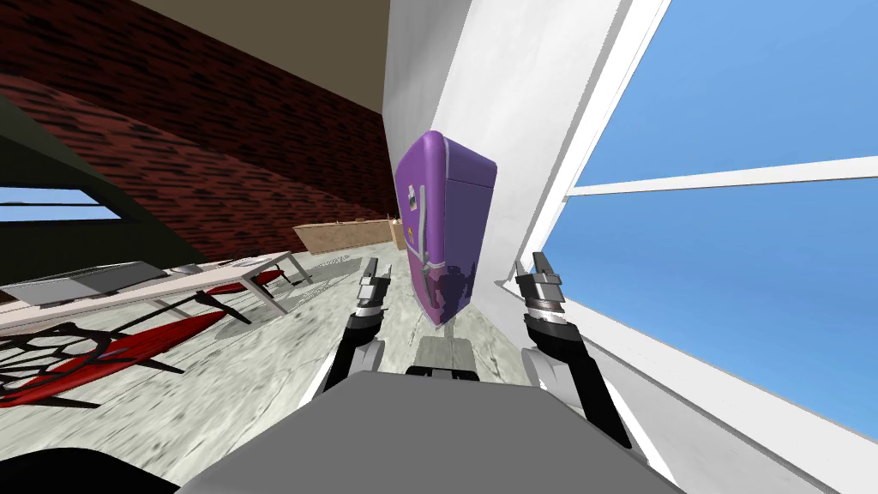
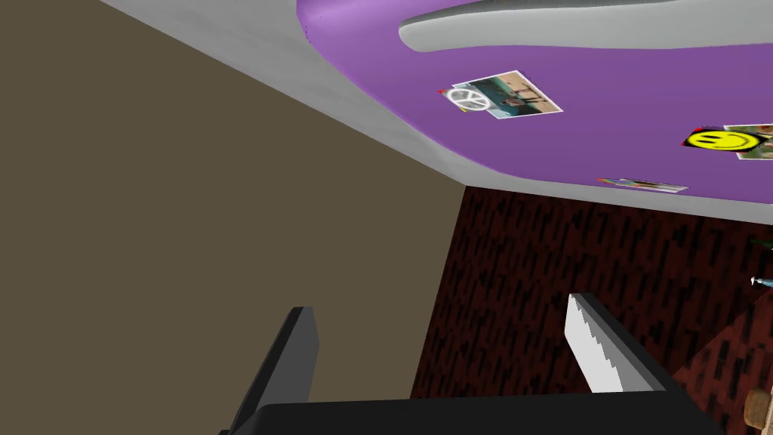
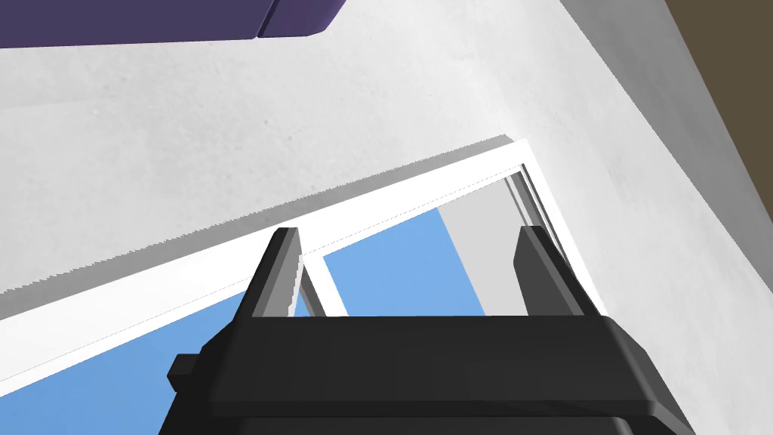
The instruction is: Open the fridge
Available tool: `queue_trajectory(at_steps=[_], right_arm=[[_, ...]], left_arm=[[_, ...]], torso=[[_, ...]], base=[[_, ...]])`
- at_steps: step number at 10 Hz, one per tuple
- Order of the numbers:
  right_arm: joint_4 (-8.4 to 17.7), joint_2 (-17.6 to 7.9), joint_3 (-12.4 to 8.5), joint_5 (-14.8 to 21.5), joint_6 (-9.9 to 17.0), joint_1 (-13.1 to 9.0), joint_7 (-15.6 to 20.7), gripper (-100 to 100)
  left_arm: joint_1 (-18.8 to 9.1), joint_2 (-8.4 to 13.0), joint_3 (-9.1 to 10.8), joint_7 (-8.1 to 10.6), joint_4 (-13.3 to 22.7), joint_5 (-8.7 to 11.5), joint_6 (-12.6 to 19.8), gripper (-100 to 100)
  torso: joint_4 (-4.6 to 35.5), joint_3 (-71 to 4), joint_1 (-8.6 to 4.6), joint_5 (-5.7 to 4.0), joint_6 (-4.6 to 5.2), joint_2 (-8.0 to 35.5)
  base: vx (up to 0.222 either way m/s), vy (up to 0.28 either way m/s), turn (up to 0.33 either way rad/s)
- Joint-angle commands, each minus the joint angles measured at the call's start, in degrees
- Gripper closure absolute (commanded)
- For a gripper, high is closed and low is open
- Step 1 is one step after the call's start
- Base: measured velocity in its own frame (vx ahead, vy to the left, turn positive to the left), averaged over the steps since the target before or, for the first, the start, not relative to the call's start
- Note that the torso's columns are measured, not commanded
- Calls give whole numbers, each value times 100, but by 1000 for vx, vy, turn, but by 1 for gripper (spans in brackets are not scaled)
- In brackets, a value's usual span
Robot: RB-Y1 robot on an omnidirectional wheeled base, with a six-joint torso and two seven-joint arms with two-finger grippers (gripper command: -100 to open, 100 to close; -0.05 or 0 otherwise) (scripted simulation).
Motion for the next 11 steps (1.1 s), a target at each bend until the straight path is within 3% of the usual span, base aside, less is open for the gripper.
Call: queue_trajectory(at_steps=[1,2,5,9,11], right_arm=[[0,0,0,0,0,0,0,0],[0,0,0,0,0,0,0,0],[3,0,0,0,1,1,0,0],[2,0,0,0,0,3,0,0],[2,0,0,0,0,3,0,0]], left_arm=[[0,0,0,0,0,0,0,0],[-9,183,-1,-12,20,-19,14,-100],[-53,535,-4,-71,127,-115,85,-100],[-227,697,-16,-302,547,-489,363,-100],[-317,918,-22,-421,764,-682,507,-100]], torso=[[423,-846,0,0,0,423],[846,-1692,0,0,0,846],[1105,-2228,2,1,0,1100],[1110,-2239,2,1,-1,1099],[1111,-2236,1,0,-1,1103]], base=[[0,0,0],[17,0,-14],[38,2,-31],[137,1,-102],[190,19,-107]])
